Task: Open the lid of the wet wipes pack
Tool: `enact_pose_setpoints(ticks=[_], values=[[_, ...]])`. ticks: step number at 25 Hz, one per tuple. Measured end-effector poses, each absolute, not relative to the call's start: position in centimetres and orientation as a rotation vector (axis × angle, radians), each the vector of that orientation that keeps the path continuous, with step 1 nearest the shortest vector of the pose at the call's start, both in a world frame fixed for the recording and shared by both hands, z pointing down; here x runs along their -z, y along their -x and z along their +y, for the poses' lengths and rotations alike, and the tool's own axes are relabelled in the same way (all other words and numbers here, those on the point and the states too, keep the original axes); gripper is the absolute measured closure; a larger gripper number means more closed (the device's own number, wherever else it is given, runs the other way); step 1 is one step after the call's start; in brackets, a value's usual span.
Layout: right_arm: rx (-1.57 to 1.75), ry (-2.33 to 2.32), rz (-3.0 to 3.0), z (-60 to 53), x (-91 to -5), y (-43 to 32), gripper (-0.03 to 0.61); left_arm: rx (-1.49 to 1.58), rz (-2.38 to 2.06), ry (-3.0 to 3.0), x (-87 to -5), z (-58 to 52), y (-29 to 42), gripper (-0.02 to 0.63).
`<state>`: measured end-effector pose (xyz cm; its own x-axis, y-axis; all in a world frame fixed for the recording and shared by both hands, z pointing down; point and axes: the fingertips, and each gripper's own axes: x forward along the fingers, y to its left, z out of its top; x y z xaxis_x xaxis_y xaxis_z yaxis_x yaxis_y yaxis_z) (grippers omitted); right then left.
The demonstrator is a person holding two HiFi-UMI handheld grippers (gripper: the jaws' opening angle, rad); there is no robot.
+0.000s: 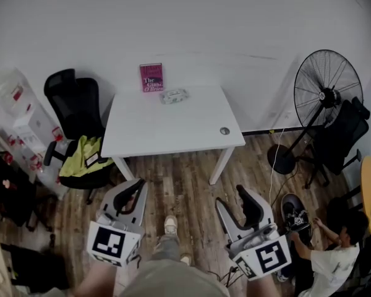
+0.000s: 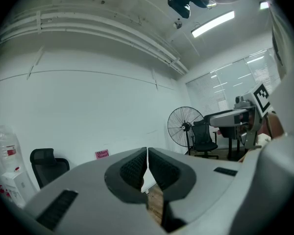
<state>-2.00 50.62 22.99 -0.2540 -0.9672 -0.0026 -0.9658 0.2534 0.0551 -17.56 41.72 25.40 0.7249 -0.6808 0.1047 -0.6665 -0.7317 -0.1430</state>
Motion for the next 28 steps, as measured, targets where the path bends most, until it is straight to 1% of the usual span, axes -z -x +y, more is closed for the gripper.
enact_pose_setpoints(ticks=[11,18,28], values=[[0.024,-1.841,-2.414,42.8,-25.1,-0.5,0.370,0.235,1.077,2.852,-27.0,34.3,14.0,0.586],[-0.010,-1.814,-2.386,34.4,-25.5,-2.4,0.370,0.252,1.056,2.878,-27.4,25.8,11.3,0.585],[-0.034,-1.813,-2.374,21.4,-26.1,-3.7,0.370,0.304,1.028,2.875,-28.1,13.0,9.7,0.586]])
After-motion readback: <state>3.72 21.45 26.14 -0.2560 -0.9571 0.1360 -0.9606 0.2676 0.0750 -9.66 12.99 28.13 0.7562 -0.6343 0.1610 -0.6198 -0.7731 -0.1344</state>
